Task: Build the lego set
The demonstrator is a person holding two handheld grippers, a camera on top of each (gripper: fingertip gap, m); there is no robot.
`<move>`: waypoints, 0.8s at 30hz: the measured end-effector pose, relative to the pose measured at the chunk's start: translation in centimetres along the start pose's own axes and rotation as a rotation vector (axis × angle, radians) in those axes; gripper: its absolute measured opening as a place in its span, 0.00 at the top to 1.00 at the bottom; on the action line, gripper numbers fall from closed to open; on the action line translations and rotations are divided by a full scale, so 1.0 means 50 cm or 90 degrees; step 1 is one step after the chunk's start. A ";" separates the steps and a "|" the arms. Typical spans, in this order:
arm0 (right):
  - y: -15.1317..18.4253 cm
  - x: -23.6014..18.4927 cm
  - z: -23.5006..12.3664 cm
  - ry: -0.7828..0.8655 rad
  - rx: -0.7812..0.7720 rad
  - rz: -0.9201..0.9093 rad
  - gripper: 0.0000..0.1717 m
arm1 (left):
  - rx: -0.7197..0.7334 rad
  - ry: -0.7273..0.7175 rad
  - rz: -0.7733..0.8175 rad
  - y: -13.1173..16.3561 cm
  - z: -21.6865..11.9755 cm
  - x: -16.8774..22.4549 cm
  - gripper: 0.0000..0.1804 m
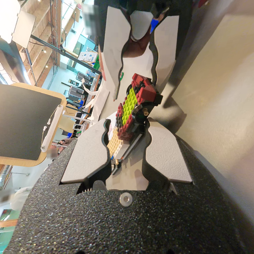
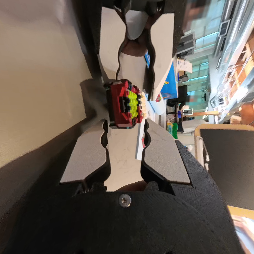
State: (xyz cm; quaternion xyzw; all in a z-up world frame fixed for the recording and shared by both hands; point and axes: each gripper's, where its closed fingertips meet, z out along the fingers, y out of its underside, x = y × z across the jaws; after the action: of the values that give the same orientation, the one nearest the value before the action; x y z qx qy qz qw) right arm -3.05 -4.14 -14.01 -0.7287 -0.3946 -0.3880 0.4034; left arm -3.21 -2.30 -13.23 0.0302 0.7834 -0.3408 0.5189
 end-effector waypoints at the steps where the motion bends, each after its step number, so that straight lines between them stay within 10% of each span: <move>1: -0.003 0.000 -0.001 0.008 0.007 -0.013 0.70 | 0.000 -0.001 0.001 0.000 0.000 0.000 0.71; 24: -0.049 0.022 -0.011 0.072 0.053 -0.047 0.83 | -0.013 -0.023 0.011 0.004 0.006 -0.009 0.68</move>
State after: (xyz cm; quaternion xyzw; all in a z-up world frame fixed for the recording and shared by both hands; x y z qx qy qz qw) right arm -4.95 -3.46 -12.16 -0.6735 -0.4133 -0.4263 0.4403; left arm -2.67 -2.16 -13.02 0.0252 0.7770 -0.3288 0.5362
